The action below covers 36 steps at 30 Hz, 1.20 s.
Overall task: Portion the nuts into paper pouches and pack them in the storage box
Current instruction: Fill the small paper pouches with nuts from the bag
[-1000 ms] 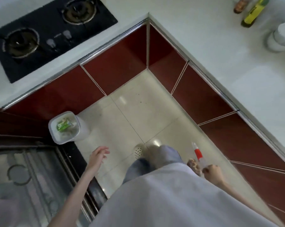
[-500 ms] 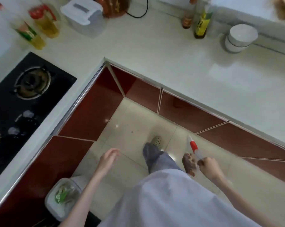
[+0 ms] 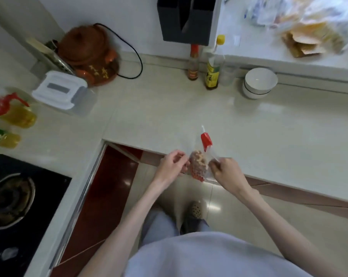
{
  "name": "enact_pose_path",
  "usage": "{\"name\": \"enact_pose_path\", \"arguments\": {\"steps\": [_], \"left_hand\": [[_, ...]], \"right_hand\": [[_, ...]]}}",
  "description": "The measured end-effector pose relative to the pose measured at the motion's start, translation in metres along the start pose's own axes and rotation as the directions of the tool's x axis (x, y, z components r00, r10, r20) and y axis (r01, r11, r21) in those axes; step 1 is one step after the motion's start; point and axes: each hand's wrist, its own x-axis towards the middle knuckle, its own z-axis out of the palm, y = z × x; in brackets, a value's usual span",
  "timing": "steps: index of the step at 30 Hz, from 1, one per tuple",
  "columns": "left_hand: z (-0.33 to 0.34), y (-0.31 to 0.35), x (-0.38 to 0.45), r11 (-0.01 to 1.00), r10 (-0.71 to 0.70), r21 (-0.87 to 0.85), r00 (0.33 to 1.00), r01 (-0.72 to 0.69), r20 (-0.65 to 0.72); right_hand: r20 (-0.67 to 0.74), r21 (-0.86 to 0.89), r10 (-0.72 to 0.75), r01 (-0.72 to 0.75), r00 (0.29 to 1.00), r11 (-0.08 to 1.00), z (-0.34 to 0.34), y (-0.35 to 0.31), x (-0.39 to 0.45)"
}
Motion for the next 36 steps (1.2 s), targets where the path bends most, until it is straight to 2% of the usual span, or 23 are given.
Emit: {"name": "enact_pose_path", "arguments": {"steps": [7, 11, 13, 16, 19, 23, 27, 29, 33, 36], "left_hand": [[-0.010, 0.093, 0.100, 0.991, 0.104, 0.081, 0.992, -0.110, 0.067], [-0.024, 0.119, 0.142, 0.994, 0.093, 0.043, 0.991, -0.097, 0.100], [-0.030, 0.127, 0.163, 0.994, 0.099, 0.043, 0.990, -0.104, 0.105], [-0.032, 0.125, 0.195, 0.984, 0.062, 0.155, 0.985, -0.087, 0.160], [-0.032, 0.111, 0.216, 0.970, 0.018, 0.232, 0.977, -0.067, 0.210], [-0.029, 0.103, 0.226, 0.961, 0.014, 0.265, 0.970, -0.080, 0.243], [-0.024, 0.107, 0.230, 0.950, 0.022, 0.298, 0.969, -0.097, 0.246], [-0.021, 0.108, 0.231, 0.918, 0.049, 0.369, 0.965, -0.144, 0.256], [-0.015, 0.106, 0.222, 0.871, 0.082, 0.457, 0.970, -0.182, 0.230], [-0.013, 0.110, 0.220, 0.858, 0.110, 0.474, 0.972, -0.199, 0.210]], "right_hand": [[-0.148, -0.004, -0.034, 0.034, 0.988, 0.999, -0.024, -0.054, 0.090], [-0.222, 0.006, -0.012, 0.013, 0.975, 1.000, -0.032, -0.078, 0.123], [-0.226, -0.038, 0.043, -0.053, 0.973, 0.998, -0.030, -0.082, 0.139], [-0.190, -0.099, 0.167, -0.188, 0.967, 0.977, -0.020, -0.080, 0.161], [-0.133, -0.119, 0.240, -0.256, 0.962, 0.959, -0.009, -0.078, 0.169], [-0.190, 0.059, 0.254, -0.247, 0.948, 0.967, -0.014, -0.083, 0.166], [-0.268, 0.218, 0.337, -0.284, 0.902, 0.934, -0.041, -0.090, 0.182], [-0.229, 0.197, 0.359, -0.318, 0.905, 0.928, -0.053, -0.090, 0.193], [-0.037, 0.119, 0.366, -0.360, 0.930, 0.925, -0.063, -0.091, 0.197], [-0.014, 0.052, 0.334, -0.333, 0.943, 0.942, -0.071, -0.089, 0.199]]}}
